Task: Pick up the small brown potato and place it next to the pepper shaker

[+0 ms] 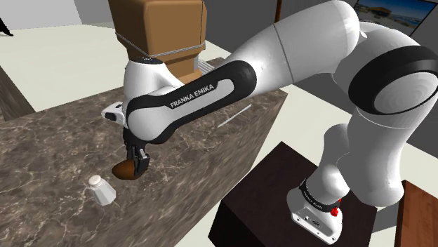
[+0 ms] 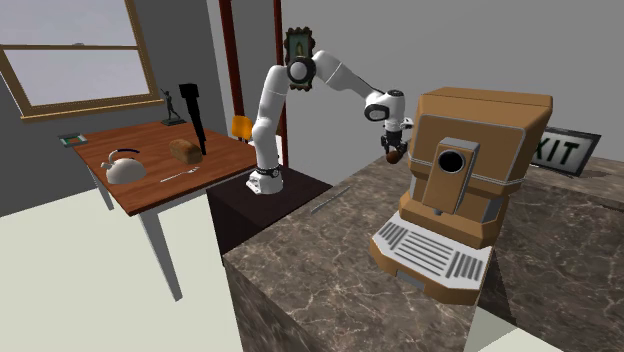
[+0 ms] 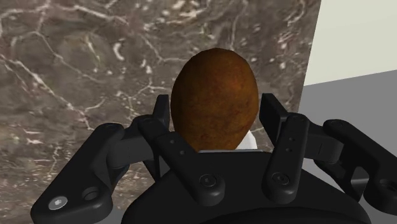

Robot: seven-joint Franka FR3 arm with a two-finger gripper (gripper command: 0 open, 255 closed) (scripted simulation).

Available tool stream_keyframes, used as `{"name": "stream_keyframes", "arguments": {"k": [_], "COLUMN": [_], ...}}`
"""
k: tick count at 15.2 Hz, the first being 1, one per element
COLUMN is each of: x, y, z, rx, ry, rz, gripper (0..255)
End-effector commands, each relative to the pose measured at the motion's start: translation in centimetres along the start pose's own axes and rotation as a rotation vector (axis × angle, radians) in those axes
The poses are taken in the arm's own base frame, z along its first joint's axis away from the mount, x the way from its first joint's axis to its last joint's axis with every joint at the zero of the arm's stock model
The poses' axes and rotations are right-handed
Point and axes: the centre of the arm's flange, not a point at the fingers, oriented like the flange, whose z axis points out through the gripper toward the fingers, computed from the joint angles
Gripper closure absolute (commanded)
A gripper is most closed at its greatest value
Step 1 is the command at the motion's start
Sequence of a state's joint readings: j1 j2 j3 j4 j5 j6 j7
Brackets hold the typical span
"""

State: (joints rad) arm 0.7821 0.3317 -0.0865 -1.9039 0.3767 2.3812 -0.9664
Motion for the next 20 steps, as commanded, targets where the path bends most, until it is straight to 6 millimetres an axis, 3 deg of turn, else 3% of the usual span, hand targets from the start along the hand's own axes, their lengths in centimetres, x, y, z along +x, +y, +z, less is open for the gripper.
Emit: {"name": "stream_keyframes", "arguments": {"k": [1, 9, 10, 15, 19, 20], "x": [-0.6, -0.6, -0.5, -0.6, -0.5, -0.5], "y": [0.1, 0.1, 0.1, 0.1, 0.1, 0.1], "z": [1.2, 1.2, 1.2, 1.2, -3.8, -3.8], "rx": [0.002, 0.002, 0.002, 0.002, 0.002, 0.002], "ry": [-0.006, -0.006, -0.006, -0.006, -0.006, -0.006], "rz": [0.003, 0.003, 0.003, 0.003, 0.003, 0.003], "gripper": [255, 255, 0, 0, 0, 0]}}
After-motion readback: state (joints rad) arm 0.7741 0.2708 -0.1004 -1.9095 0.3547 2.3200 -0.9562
